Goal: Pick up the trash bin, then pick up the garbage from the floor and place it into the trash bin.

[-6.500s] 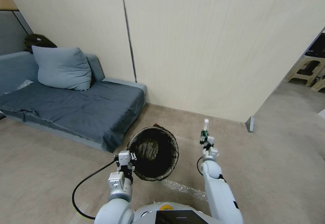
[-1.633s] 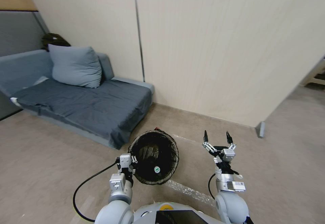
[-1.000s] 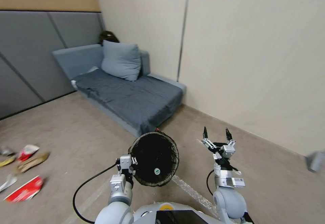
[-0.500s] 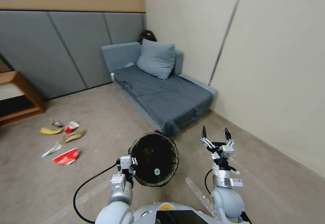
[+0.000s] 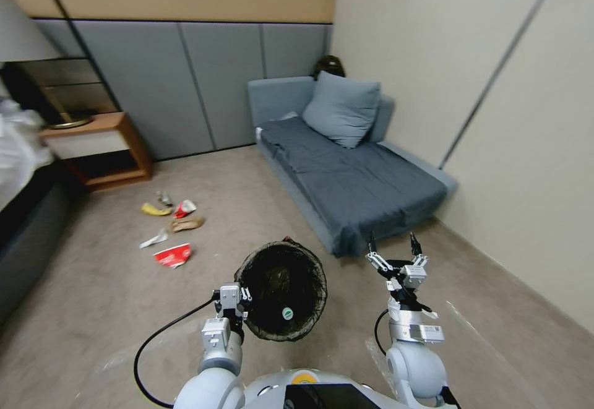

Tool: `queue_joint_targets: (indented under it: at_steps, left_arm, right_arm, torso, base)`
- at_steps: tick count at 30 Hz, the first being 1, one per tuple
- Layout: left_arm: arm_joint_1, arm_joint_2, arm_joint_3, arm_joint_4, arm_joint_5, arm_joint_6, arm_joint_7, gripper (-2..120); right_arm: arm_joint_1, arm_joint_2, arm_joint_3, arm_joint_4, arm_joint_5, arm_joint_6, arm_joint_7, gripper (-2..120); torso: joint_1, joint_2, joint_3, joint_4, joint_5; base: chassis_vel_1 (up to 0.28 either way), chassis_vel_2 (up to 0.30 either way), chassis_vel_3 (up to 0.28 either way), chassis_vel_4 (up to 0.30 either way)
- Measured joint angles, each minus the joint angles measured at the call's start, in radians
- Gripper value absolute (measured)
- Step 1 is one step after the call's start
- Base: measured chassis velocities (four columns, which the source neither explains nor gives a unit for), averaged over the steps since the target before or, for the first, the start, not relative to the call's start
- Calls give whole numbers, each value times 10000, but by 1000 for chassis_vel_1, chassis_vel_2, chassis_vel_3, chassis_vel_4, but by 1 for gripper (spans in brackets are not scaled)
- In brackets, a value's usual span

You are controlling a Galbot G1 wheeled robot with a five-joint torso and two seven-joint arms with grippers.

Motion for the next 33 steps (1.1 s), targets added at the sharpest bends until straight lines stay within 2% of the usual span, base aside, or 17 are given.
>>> queue_joint_targets:
  at_steps: [33]
  left_arm:
    - [-1,-46,12,45,58,-103,-10,0]
  right_arm:
    - [39,6,67,-44,0,96,-57,100]
  torso:
    - [0,0,0,1,0]
  base:
    - [124,125,124,122]
